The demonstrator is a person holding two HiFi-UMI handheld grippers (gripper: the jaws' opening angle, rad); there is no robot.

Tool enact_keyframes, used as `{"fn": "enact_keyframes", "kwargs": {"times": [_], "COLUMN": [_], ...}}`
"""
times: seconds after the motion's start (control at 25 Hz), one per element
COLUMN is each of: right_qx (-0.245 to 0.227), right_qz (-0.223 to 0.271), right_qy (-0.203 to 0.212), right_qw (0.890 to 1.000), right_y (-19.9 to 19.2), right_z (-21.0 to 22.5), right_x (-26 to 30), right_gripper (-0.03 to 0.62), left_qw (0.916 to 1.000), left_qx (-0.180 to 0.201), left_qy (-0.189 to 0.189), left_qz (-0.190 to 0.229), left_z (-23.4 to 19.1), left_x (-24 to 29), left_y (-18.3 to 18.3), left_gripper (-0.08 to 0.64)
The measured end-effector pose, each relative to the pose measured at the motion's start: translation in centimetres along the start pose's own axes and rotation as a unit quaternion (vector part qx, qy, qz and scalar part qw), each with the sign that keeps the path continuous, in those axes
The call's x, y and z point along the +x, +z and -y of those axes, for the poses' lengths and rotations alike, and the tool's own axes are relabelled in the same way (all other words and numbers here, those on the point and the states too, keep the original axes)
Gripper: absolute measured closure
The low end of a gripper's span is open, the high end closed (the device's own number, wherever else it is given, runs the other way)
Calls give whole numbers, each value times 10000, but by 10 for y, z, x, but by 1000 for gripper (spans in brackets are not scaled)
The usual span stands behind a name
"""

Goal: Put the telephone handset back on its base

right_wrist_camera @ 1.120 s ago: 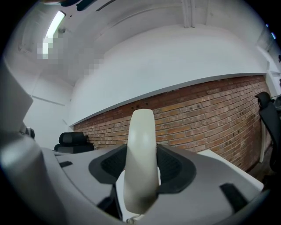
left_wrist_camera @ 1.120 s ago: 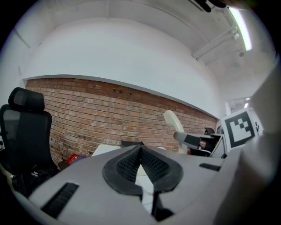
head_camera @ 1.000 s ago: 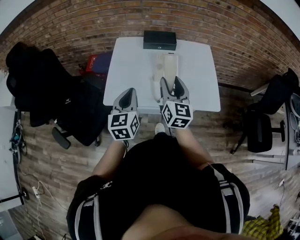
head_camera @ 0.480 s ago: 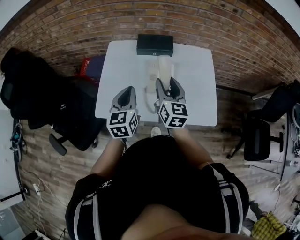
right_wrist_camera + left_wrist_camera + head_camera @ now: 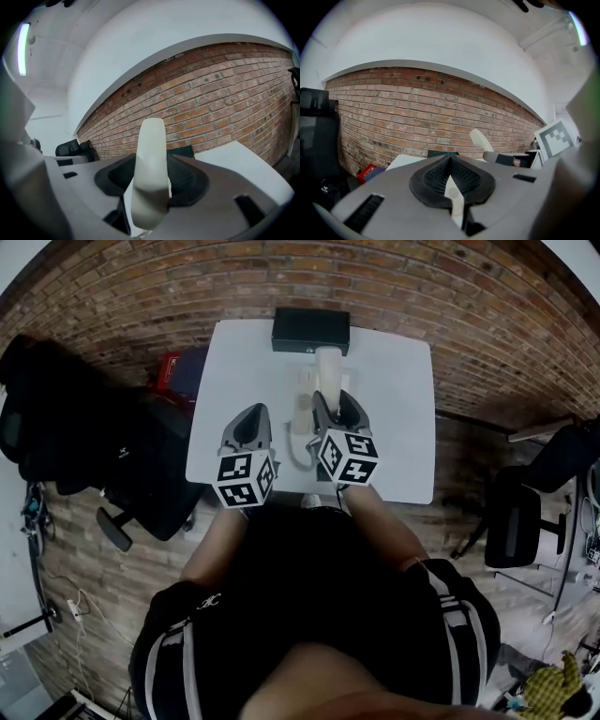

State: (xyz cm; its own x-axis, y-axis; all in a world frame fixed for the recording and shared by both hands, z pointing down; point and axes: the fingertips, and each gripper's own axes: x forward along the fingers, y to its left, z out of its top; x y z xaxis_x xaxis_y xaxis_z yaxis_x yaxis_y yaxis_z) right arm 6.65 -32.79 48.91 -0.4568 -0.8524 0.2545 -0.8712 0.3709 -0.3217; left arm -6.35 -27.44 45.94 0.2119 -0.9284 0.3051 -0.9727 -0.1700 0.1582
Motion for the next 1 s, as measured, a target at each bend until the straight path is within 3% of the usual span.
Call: {"fn": "enact_keyframes", "kwargs": {"times": [0.52, 1.0], "right_qx": [325, 219], "right_qz": [-603, -1378], "right_qy": [-782, -1360], "right_qw": [9946, 9808], "right_y": [-48, -103], "right_z": [6, 17], "right_x": [45, 80], "right_gripper": [394, 394], "left_qw": [9980, 9990], "left_qx": [211, 17], "left_qy": [-590, -436], "left_qz": [-89, -139], "left_z": [-38, -77], "left_x": [30, 23], "left_y": [16, 11], "left_gripper": [558, 558]}}
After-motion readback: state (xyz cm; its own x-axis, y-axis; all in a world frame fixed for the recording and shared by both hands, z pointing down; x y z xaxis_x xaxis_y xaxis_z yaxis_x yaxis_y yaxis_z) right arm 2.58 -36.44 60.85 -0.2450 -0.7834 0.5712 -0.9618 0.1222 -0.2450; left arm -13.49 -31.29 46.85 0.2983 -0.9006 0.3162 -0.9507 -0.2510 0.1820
